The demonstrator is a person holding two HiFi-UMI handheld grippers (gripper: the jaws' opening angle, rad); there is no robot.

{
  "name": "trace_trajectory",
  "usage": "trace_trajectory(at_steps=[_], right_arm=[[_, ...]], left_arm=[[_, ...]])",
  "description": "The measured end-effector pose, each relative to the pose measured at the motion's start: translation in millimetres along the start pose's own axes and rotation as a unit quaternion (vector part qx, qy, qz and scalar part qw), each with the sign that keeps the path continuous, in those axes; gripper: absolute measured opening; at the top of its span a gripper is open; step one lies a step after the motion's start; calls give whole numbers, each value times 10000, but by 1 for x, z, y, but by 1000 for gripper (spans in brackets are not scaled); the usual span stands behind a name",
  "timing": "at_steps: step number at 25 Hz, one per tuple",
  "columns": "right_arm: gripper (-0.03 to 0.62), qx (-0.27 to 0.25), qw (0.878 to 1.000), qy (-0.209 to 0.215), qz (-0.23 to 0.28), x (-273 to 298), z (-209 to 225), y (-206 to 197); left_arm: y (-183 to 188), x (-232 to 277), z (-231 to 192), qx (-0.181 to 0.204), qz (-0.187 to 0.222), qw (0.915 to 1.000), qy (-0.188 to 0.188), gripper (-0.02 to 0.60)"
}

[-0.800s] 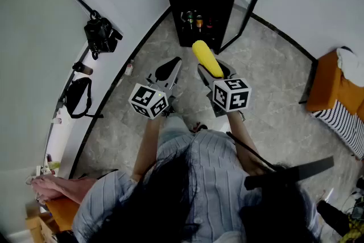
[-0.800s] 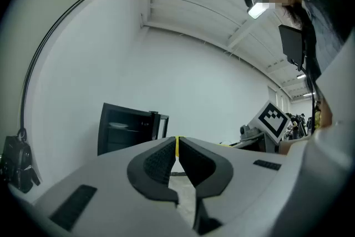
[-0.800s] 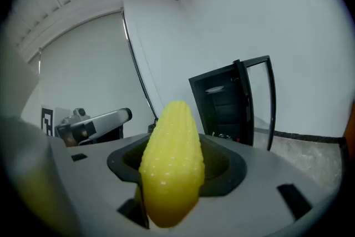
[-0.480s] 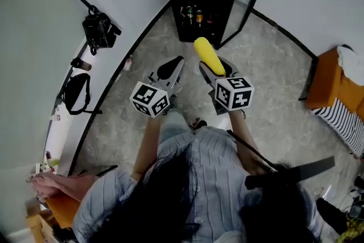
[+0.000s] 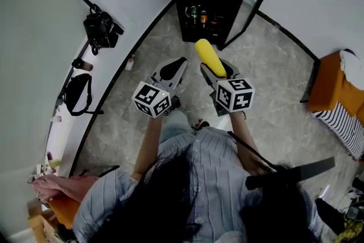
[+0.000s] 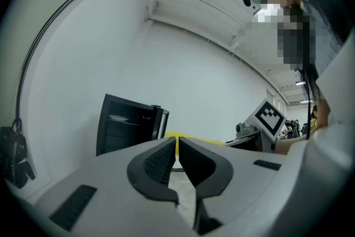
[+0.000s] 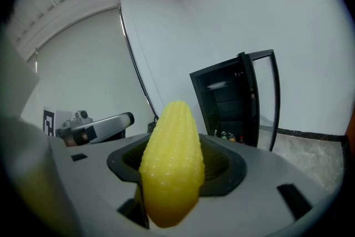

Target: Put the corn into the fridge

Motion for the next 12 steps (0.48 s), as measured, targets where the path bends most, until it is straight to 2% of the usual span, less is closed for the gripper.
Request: trace_trajectory(at_steps=[12], right_arm=[[245, 164, 9992, -355, -39, 77, -15, 2]], left_arm=[[12, 10, -88, -229, -199, 9989, -371, 9]])
Point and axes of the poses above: the fingertips, and each gripper's own axes: x forward along the fingers, z to its right, y out of its top, the point moved 8 cm from there along -x, backward along the fingers, and after that the axes turned 13 degrees about z, right-handed, at the moved point
